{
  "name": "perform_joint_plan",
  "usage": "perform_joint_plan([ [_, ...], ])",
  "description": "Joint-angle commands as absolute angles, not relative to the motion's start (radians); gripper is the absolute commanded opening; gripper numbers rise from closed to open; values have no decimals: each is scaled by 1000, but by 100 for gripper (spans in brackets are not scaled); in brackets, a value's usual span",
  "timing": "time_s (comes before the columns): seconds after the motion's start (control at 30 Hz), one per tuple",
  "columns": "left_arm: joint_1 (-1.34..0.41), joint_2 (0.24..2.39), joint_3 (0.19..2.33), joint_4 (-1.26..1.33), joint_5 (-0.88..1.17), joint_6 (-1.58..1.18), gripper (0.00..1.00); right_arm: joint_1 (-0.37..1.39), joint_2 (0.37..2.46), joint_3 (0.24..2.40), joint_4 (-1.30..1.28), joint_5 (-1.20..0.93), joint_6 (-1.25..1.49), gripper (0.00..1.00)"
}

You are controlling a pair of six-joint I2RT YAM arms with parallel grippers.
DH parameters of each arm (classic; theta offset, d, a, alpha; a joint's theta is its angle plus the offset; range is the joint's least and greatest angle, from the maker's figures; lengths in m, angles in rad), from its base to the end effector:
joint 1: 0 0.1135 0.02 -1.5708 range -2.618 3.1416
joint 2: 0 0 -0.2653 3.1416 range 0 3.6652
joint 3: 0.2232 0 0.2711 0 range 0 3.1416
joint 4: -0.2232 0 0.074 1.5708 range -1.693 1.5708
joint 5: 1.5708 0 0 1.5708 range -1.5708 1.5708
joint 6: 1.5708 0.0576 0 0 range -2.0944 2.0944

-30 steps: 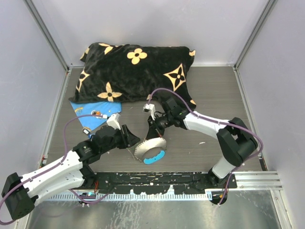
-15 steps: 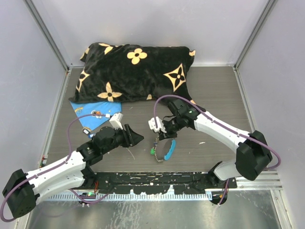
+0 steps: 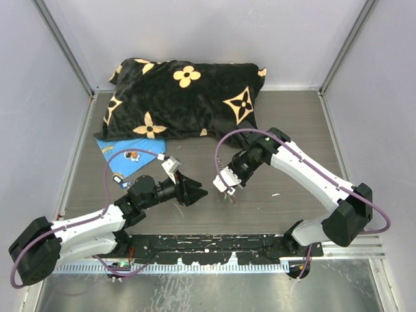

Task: Remove the keys from the keyring
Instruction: Pick up the keyring from the center of the board.

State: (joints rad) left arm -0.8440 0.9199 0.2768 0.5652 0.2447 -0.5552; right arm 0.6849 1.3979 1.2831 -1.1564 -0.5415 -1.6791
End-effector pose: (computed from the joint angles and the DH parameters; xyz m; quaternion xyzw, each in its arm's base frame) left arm 0.1466 -0.1859 0.2039 0.1869 0.7091 -0.5025 0.4580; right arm 0.1983 0.2003 0.2863 -0.8968 0.3242 0.1639 0.2525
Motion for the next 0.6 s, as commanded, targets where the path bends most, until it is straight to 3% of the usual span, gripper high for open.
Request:
perform_joint_plan([
  [0.0,-905,990,345,802,373,-325,52,685,1353,1367,-1294,-585,-1811,1],
  [0.37,-1023,1138,391,954,399,-46,57,685,1298,1405,-1367,-706,-1817,1],
  [0.57,-1099,1168,395,954,302,-15,51,675,1284,1407,-1386,-760,-1816,1],
])
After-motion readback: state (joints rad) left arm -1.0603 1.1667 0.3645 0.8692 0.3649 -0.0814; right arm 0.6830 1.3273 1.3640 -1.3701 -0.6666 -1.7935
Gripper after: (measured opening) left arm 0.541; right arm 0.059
